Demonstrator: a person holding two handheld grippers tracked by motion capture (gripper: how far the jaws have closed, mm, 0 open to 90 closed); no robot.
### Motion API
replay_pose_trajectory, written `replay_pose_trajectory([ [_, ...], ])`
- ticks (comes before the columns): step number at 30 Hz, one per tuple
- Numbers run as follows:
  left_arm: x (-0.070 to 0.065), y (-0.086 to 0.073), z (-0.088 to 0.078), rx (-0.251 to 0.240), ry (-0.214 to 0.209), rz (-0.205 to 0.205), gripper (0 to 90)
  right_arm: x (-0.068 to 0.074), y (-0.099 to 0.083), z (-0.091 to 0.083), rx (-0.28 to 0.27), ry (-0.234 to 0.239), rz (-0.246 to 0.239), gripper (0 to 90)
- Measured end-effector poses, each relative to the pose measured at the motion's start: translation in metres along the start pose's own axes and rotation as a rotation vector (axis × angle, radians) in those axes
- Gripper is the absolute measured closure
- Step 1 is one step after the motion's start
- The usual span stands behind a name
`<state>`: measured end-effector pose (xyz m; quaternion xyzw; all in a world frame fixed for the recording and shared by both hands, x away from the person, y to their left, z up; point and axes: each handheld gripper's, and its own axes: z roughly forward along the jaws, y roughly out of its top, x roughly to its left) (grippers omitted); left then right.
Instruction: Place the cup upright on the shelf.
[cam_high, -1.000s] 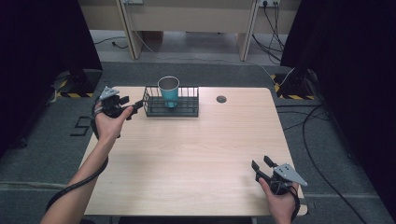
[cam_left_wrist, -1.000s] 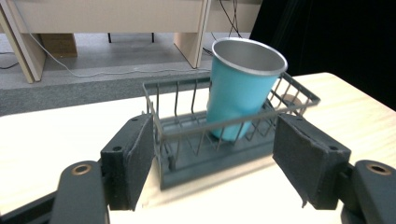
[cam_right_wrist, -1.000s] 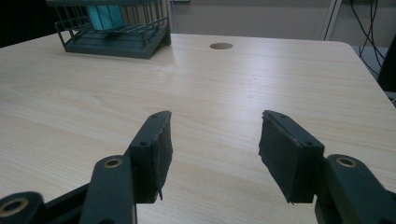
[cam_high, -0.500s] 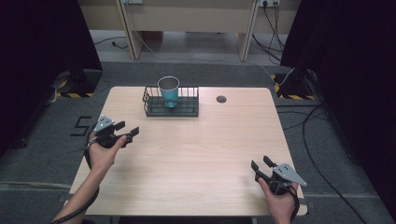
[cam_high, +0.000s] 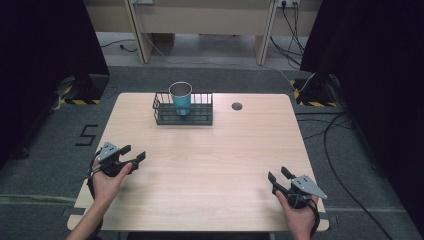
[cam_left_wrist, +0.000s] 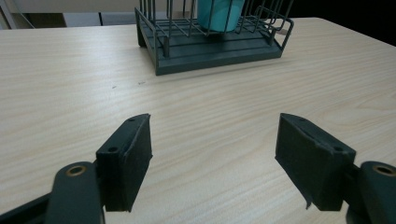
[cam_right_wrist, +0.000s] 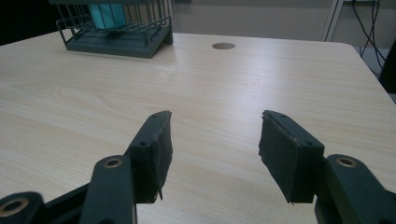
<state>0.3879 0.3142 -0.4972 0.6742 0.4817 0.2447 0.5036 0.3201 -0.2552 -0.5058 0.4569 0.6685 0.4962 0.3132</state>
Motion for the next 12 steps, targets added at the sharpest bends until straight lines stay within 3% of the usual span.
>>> replay_pose_trajectory([
  [6,-0.0025,0.0002,-0.0025,-0.044,0.003,0.005,26.5,0.0005,0.0004,0.0011,-0.004,0.007,-0.015,43.5],
  [12,-0.0018,-0.0029,-0.0011,-0.041,-0.002,0.008,25.5,0.0020,0.0014,0.0016,-0.019,0.008,-0.015,39.4],
])
